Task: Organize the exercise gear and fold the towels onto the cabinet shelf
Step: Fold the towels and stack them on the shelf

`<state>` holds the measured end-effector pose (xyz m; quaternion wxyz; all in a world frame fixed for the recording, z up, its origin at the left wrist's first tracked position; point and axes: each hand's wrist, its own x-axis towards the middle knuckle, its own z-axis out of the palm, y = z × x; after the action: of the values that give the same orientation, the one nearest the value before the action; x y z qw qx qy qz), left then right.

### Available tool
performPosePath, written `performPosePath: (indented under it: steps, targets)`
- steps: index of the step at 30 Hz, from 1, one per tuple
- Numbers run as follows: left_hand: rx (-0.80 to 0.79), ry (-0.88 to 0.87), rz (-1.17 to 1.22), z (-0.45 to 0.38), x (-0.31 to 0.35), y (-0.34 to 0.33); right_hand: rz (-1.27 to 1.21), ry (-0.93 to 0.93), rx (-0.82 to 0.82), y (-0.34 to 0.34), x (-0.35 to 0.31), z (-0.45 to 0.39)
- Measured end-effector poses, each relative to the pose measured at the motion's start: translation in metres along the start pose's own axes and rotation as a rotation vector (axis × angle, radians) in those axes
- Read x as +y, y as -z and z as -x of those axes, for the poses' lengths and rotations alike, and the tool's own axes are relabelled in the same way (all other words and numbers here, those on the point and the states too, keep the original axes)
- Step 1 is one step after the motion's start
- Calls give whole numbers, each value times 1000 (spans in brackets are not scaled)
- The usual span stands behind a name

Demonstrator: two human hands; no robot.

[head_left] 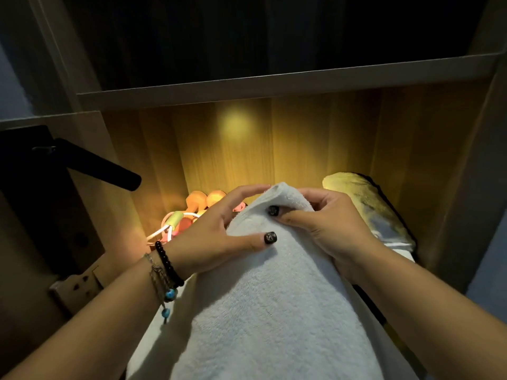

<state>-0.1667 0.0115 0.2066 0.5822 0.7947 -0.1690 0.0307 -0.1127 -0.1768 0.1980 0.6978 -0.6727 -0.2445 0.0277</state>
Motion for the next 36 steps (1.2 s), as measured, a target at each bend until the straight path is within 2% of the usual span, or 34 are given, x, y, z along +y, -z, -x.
performPosePath:
  steps: [3,5,8,10,12,16,19,22,24,26,28,30,33,36]
  targets:
    - [42,-11,47,1,-3,-6,16,-9,73,0,5,2]
    - [104,-34,37,2,-7,-8,-22,-60,24,7,14,6]
    - [238,-58,18,1,-9,-4,50,-239,-278,23,35,20]
    - [329,-67,28,-2,-4,4,223,-341,-490,35,49,28]
    - [408,-86,-9,-6,5,16,425,-370,-577,48,57,30]
    - [564,-137,-105,-12,22,41,937,-327,-543,82,50,9]
    - [634,-121,-108,-8,24,54,1332,-153,-462,95,21,-18]
    - [669,-80,-57,-1,23,61,1653,74,-274,98,-17,-39]
    - [669,0,-16,4,24,67,1781,255,-102,105,-40,-47]
    - [539,103,59,9,24,71,1690,445,31,114,-57,-48]
    - [367,185,126,16,21,65,1524,601,69,123,-70,-42]
    - [296,208,225,18,19,55,1548,697,82,130,-78,-36]
    - [351,131,275,17,22,40,1584,593,36,138,-90,-23]
    - [478,34,248,20,31,25,1225,342,-78,146,-102,-5]
